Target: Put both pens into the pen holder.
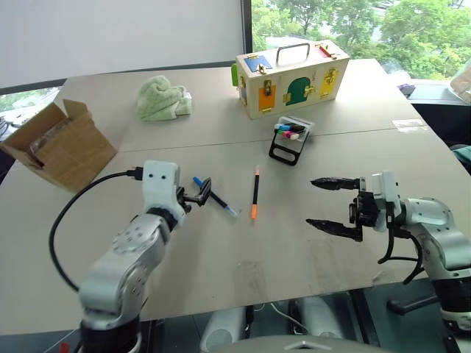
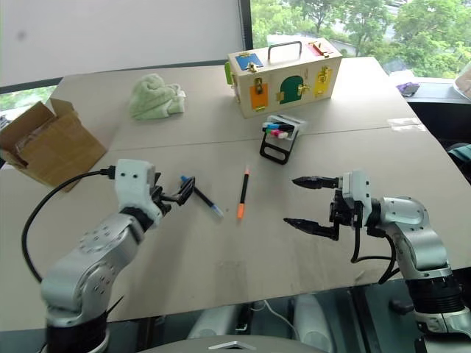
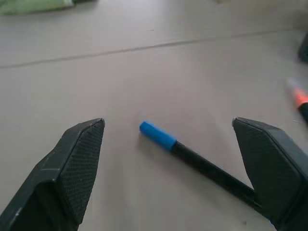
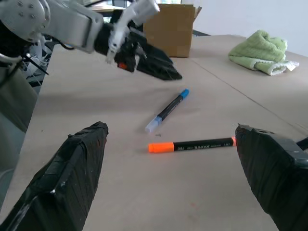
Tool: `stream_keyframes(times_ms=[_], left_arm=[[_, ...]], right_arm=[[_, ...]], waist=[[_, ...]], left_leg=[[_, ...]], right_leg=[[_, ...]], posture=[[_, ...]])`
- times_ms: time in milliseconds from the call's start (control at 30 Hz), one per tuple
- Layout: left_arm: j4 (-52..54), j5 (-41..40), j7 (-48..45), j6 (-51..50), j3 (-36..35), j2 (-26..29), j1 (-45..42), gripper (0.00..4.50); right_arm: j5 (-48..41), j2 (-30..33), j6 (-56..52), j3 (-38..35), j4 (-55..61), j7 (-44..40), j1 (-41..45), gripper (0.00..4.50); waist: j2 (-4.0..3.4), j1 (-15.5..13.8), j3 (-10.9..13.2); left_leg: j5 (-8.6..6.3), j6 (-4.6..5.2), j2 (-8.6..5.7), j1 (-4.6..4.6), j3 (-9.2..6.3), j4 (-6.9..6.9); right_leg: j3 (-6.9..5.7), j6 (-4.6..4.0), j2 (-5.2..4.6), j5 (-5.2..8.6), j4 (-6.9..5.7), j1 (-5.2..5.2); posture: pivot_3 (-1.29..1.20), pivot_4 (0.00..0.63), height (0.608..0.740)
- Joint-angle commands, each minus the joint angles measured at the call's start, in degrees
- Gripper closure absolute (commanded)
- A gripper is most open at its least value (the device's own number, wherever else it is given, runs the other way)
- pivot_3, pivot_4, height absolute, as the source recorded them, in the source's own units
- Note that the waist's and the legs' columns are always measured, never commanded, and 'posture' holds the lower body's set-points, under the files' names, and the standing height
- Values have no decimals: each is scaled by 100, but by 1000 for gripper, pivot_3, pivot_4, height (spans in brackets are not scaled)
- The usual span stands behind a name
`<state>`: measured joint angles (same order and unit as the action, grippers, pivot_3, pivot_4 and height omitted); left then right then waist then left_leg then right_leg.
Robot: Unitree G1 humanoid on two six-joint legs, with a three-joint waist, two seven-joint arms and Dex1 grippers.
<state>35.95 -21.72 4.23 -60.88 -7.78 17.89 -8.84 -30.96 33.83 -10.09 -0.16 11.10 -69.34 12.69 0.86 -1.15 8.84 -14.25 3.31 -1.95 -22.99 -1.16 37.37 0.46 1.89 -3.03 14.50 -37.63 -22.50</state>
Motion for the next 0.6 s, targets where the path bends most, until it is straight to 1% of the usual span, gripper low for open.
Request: stream_keyframes(times_ms=[33,100,233,367,467,500,600], left_arm=[[-156,267,395,-893,324,-222,-455,87],[-248,394,560,-1315,318,-460,-686,87],[-411,619,699,-1753,328,-752,-923,87],[-442,933,902,-2662,139,-1051,-1084,87],[-523,1301,1217,-3148,-198,-1450,-1017,87],[-596,1402,1291,-3162,-242,-1535,-968,318],[-748,1615,1393,-3162,-229,-1636,-863,1366]], right_arm=[[-44,102,-198,-25,431,204,98,0],[-74,133,-255,-57,527,244,89,0],[-146,138,-362,-98,659,348,50,0],[-135,202,-400,-88,710,366,36,0],[-196,226,-476,-112,696,396,68,0],[-123,239,-438,-90,667,398,65,0],[73,230,-318,-32,615,441,25,0]], waist=[[13,-1,7],[17,12,10],[21,34,12],[21,29,12],[22,43,11],[19,47,9],[5,53,-1]], left_leg=[[0,-1,-1,0,-1,2],[1,-3,-3,-2,-2,2],[9,-26,-2,-4,-1,0],[8,-28,-1,-3,-3,0],[8,-28,-1,0,3,1],[8,-29,-1,2,4,1],[8,-36,3,11,7,-3]], right_leg=[[0,0,0,0,-1,0],[0,0,-1,0,-1,-1],[2,0,2,0,-2,-7],[1,0,4,0,-4,-5],[7,0,4,0,-4,-4],[8,0,4,1,-4,-4],[15,0,10,1,-8,-1]], posture=[[0,150,740],[0,150,740],[0,150,740],[0,150,740],[0,150,740],[0,150,740],[0,150,740]])
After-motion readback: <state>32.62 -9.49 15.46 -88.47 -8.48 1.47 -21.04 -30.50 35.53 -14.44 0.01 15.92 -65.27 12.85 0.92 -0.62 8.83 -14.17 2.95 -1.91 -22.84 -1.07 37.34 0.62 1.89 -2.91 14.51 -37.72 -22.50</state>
